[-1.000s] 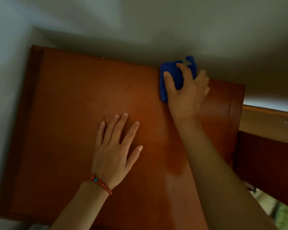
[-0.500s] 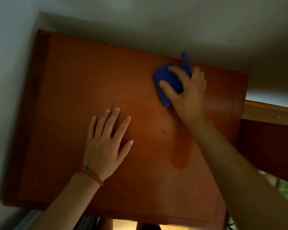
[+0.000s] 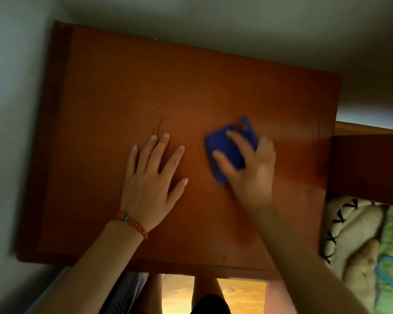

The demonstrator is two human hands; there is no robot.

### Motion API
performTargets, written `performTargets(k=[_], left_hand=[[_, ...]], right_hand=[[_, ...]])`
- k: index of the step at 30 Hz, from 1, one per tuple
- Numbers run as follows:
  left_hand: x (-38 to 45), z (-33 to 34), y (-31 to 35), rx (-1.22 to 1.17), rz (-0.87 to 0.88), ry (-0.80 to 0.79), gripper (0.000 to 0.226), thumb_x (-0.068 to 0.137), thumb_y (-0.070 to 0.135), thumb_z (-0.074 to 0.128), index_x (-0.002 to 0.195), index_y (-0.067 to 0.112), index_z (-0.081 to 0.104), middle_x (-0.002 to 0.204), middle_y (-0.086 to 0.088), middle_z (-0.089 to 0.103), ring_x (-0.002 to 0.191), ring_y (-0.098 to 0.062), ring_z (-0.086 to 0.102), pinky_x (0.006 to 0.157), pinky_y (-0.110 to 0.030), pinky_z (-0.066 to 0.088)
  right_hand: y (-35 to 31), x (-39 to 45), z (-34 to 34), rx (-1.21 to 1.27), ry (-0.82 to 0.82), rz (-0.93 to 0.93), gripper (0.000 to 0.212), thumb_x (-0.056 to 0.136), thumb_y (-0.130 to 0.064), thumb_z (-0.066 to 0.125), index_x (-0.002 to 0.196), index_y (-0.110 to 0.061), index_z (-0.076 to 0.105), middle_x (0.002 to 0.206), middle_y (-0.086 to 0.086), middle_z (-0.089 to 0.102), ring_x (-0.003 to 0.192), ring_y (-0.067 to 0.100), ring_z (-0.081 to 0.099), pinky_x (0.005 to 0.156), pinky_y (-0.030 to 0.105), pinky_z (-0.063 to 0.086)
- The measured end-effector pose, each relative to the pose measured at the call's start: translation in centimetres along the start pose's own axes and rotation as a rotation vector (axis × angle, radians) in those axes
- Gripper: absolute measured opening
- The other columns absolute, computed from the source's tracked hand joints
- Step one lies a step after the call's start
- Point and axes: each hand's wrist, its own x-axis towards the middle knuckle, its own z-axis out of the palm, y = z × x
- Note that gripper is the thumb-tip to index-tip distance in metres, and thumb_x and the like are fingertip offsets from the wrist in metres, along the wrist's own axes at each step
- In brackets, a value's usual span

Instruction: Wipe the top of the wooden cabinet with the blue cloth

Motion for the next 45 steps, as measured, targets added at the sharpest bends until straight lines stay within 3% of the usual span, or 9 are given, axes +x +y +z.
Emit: performTargets(k=[3,6,9,12,15,23,29,37,45], left_hand=[[-1.8,-0.1,0.3,-0.009,0.015,0.016,0.056,0.088,0.046,0.038,0.136,0.018,0.036,0.143,-0.018,0.035,0.132,-0.032,0.026,0.106,-0.051,0.017],[-3.5,0.2,-0.1,-0.001,0.026,-0.004,0.055,0.088,0.047,0.036,0.136,0.019,0.035,0.142,-0.018,0.036,0.131,-0.032,0.026,0.106,-0.052,0.018],[-4.3,0.6,-0.6,0.020,0.049,-0.013,0.056,0.089,0.048,0.034,0.137,0.020,0.034,0.143,-0.017,0.036,0.132,-0.032,0.025,0.107,-0.051,0.017],[-4.3,0.6,-0.8,0.020,0.050,0.001,0.055,0.088,0.047,0.036,0.136,0.020,0.035,0.142,-0.017,0.037,0.131,-0.032,0.027,0.106,-0.052,0.017],[-4.4,0.5,-0.6,0.019,0.054,-0.003,0.055,0.087,0.045,0.037,0.136,0.018,0.036,0.143,-0.018,0.036,0.131,-0.033,0.027,0.106,-0.052,0.017],[-5.8,0.6,-0.7,0.022,0.061,0.010,0.057,0.088,0.047,0.037,0.137,0.018,0.036,0.143,-0.018,0.036,0.131,-0.033,0.025,0.106,-0.052,0.016],[-9.3,0.7,-0.2,0.006,0.053,0.007,0.056,0.087,0.047,0.037,0.135,0.018,0.036,0.142,-0.018,0.037,0.130,-0.033,0.028,0.105,-0.052,0.017],[-10.2,1.5,-0.1,0.040,0.063,0.047,0.054,0.088,0.045,0.039,0.134,0.018,0.042,0.141,-0.017,0.039,0.130,-0.034,0.030,0.106,-0.053,0.016],[-10.8,1.5,-0.1,0.053,0.047,0.040,0.056,0.088,0.045,0.037,0.134,0.014,0.043,0.141,-0.020,0.038,0.129,-0.037,0.032,0.104,-0.055,0.020]], right_hand=[[0.0,-2.0,-0.4,-0.006,-0.086,-0.022,0.045,0.079,-0.048,0.054,0.109,-0.017,0.062,0.096,0.020,0.055,0.088,0.030,0.046,0.076,0.041,0.038],[0.1,2.3,-0.1,-0.054,0.023,-0.004,0.047,0.078,-0.049,0.054,0.109,-0.016,0.063,0.099,0.021,0.054,0.091,0.037,0.050,0.081,0.044,0.038],[0.2,4.2,0.2,-0.044,0.113,0.104,0.049,0.078,-0.051,0.053,0.113,-0.017,0.061,0.104,0.019,0.054,0.097,0.033,0.049,0.086,0.042,0.037],[-0.5,-1.7,0.2,-0.005,0.085,0.081,0.048,0.079,-0.048,0.056,0.114,-0.017,0.059,0.101,0.020,0.053,0.091,0.031,0.048,0.079,0.045,0.043],[-1.4,-8.8,-0.3,-0.006,-0.016,0.070,0.045,0.078,-0.048,0.056,0.113,-0.019,0.058,0.095,0.017,0.054,0.087,0.023,0.042,0.073,0.038,0.040],[-1.1,-3.5,0.1,-0.037,0.105,0.121,0.045,0.077,-0.047,0.056,0.109,-0.016,0.063,0.097,0.019,0.056,0.086,0.034,0.053,0.077,0.042,0.041],[-2.7,-14.3,-0.2,-0.001,0.038,0.149,0.043,0.078,-0.048,0.056,0.110,-0.020,0.058,0.088,0.015,0.053,0.080,0.020,0.040,0.070,0.037,0.039],[-1.9,-9.6,0.1,-0.072,0.084,0.139,0.042,0.077,-0.048,0.057,0.105,-0.018,0.064,0.092,0.018,0.057,0.081,0.034,0.052,0.074,0.041,0.039],[-1.8,-18.9,-0.7,-0.040,0.130,0.235,0.042,0.077,-0.046,0.058,0.104,-0.015,0.065,0.084,0.017,0.055,0.073,0.030,0.048,0.071,0.033,0.032]])
